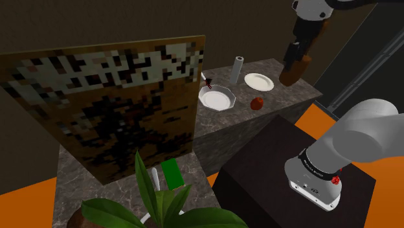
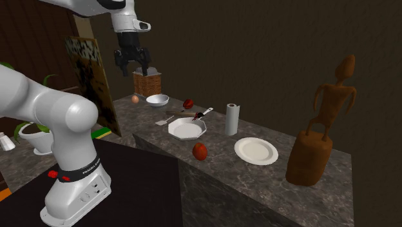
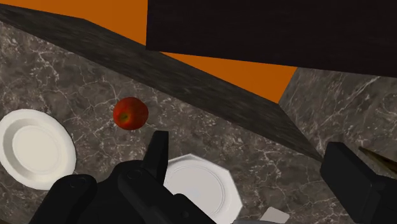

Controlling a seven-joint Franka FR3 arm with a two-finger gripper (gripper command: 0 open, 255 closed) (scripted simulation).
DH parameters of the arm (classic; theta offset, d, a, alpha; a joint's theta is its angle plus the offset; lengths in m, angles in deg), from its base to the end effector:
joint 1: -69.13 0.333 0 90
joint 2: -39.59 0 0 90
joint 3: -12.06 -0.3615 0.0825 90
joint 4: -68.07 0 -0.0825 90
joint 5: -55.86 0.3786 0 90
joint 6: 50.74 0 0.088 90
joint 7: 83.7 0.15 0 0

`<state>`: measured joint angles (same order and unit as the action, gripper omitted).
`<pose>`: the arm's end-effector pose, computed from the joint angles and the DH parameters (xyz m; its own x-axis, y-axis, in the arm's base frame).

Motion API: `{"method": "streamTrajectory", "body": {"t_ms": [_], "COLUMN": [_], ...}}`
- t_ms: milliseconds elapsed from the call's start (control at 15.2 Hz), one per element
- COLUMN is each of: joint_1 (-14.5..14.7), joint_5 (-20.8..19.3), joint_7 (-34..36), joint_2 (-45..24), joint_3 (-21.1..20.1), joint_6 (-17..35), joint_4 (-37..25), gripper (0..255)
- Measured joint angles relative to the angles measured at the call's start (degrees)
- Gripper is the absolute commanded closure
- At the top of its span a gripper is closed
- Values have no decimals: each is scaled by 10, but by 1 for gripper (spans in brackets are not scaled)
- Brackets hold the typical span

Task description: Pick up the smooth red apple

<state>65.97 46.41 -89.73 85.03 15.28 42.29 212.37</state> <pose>0.2558 -0.0554 0.5111 0.9931 0.0232 -0.1150 0.0361 -0.9931 0.1111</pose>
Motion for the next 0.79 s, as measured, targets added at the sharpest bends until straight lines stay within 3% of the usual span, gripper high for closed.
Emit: {"method": "streamTrajectory", "body": {"t_ms": [528,792], "joint_1": [-28,-36], "joint_5": [-44,-56], "joint_7": [-67,-103], "joint_2": [-67,-128], "joint_3": [91,137], "joint_6": [172,252], "joint_4": [84,93], "gripper": [0,0]}}
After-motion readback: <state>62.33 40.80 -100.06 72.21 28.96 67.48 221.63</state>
